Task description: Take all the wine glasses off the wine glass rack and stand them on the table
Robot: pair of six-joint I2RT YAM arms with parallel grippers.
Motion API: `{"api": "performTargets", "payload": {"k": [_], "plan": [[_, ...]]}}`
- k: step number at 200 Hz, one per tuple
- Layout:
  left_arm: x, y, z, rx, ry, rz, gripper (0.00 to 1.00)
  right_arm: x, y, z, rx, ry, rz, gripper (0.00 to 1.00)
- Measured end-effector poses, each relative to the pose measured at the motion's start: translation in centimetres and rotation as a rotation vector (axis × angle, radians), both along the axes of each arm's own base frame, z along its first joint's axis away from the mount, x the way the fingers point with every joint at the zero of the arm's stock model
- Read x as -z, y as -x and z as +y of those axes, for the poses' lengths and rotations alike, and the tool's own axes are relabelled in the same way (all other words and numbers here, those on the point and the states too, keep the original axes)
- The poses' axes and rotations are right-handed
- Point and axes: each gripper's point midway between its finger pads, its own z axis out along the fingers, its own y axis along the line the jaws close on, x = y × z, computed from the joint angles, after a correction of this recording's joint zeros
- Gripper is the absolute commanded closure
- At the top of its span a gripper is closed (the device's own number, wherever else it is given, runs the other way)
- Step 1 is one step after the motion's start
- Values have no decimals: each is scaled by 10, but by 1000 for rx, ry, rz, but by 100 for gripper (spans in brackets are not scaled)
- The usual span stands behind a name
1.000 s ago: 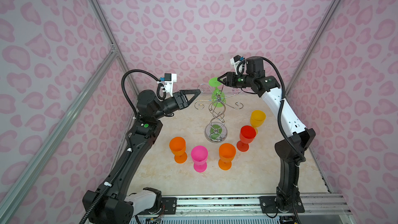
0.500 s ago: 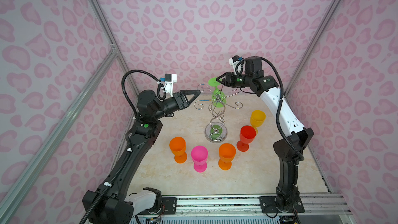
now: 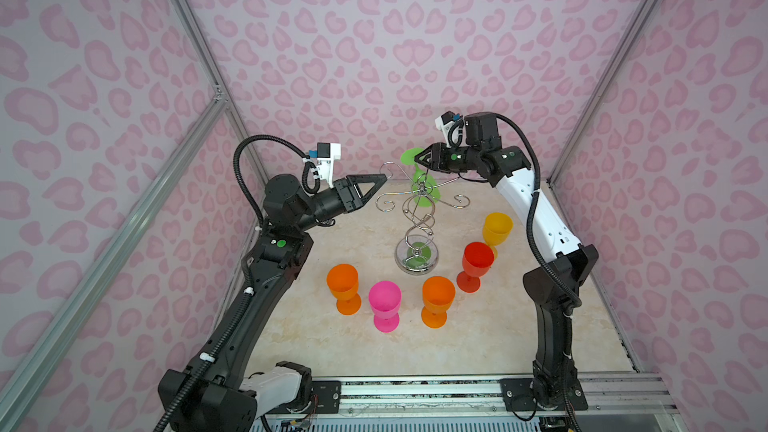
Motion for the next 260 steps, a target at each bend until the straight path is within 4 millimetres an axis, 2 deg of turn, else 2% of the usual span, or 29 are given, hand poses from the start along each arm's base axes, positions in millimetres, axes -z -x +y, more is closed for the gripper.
{"api": "performTargets", "payload": {"k": [32, 82, 139, 260], "plan": [[2, 0, 0, 0, -2, 6, 46, 2, -1, -1, 10, 6, 2, 72], [5, -1, 0, 0, -5, 9, 46, 5, -3, 3, 2, -30, 22, 63], [6, 1, 0, 0, -7, 7, 47, 7, -5, -3, 38, -106, 66, 67], [6, 2, 0, 0, -8, 7, 47, -8, 0, -8, 66, -145, 59, 61]]}}
